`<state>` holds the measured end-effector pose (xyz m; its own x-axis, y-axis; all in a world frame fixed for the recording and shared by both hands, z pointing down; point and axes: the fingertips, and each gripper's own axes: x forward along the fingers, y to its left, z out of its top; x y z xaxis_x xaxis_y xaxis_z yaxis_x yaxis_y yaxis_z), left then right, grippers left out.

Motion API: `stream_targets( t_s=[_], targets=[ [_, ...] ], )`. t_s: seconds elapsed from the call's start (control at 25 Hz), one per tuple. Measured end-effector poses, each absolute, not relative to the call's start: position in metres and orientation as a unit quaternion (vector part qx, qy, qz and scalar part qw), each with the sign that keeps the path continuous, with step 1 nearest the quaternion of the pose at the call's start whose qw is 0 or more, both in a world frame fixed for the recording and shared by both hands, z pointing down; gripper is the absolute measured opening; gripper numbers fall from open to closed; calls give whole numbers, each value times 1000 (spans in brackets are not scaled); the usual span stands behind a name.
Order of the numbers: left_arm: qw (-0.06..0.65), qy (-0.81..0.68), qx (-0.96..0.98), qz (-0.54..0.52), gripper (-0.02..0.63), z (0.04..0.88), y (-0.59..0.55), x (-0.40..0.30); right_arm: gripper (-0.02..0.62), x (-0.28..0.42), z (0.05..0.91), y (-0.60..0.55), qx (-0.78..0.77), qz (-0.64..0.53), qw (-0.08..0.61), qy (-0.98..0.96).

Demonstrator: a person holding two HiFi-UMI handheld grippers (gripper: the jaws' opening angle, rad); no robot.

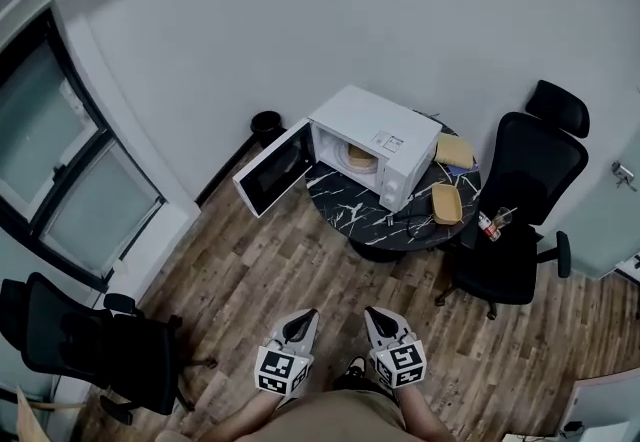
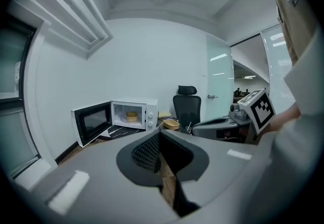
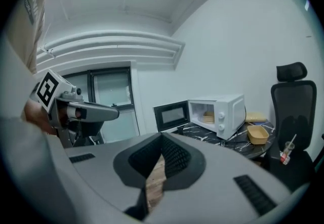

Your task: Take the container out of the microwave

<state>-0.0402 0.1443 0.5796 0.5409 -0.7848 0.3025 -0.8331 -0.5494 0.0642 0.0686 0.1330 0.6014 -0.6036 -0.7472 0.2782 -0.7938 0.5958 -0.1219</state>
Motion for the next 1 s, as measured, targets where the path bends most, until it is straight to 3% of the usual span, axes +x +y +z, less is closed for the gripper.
stream_targets(
  t_s=[0.44,1.0],
  targets=[
    [93,-469,869,131,6,582,59,-15,8,84,603,43,408,122,119,-897],
    [72,-388,911,120,6,581,-57,-53,8,48,590,-54,491,122,116,-855]
  ],
)
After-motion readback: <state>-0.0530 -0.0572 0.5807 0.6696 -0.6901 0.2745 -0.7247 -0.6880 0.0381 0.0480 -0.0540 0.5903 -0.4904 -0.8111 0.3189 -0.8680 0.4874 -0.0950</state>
